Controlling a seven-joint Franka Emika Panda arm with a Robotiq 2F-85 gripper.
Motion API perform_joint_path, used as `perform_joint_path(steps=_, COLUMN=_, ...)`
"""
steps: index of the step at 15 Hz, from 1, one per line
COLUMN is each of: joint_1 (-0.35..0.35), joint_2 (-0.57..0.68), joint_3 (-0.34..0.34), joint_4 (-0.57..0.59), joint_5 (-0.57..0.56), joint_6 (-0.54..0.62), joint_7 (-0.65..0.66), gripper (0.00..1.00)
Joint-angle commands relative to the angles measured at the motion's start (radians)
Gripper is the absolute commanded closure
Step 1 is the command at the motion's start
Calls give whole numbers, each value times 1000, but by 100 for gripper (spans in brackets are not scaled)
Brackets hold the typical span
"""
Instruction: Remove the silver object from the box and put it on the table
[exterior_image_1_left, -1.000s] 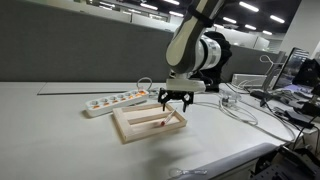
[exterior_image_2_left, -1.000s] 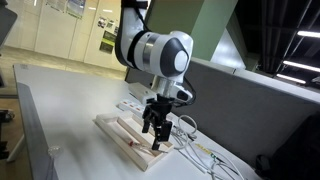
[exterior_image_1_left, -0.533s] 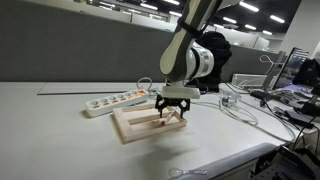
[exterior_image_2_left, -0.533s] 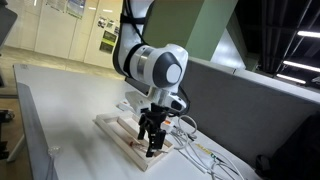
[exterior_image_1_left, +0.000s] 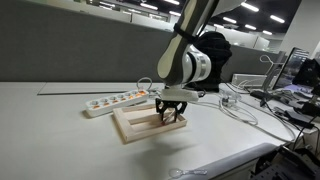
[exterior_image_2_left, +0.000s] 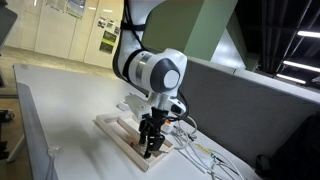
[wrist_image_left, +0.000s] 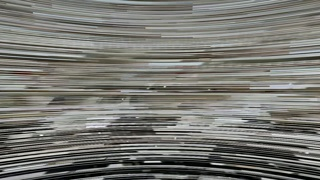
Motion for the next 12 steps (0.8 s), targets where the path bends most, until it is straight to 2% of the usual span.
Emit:
perform_joint_path(steps=1, joint_1=10, joint_2=11, joint_3=-6, joint_4=19, joint_5=33, joint_6=8, joint_7=-33, gripper=63)
perform_joint_path(steps=5, joint_1=5, joint_2=-9, joint_3=3, joint_4=10, joint_5=52, joint_6=5, joint_7=-54, gripper=88)
perform_joint_path(steps=7, joint_1=3, joint_2=-26, joint_3=2, joint_4=1, joint_5=60, joint_6=-2, joint_7=-57, gripper=96)
perform_joint_path(steps=8, joint_1=-1, joint_2=-41, joint_3=3, joint_4=-6, joint_5=67, joint_6=-7, joint_7=-64, gripper=93)
perform_joint_path(steps=12, joint_1=-6, joint_2=-136, joint_3=-20, joint_4=-55, joint_5=77, joint_6=-20, joint_7=-59, gripper=93)
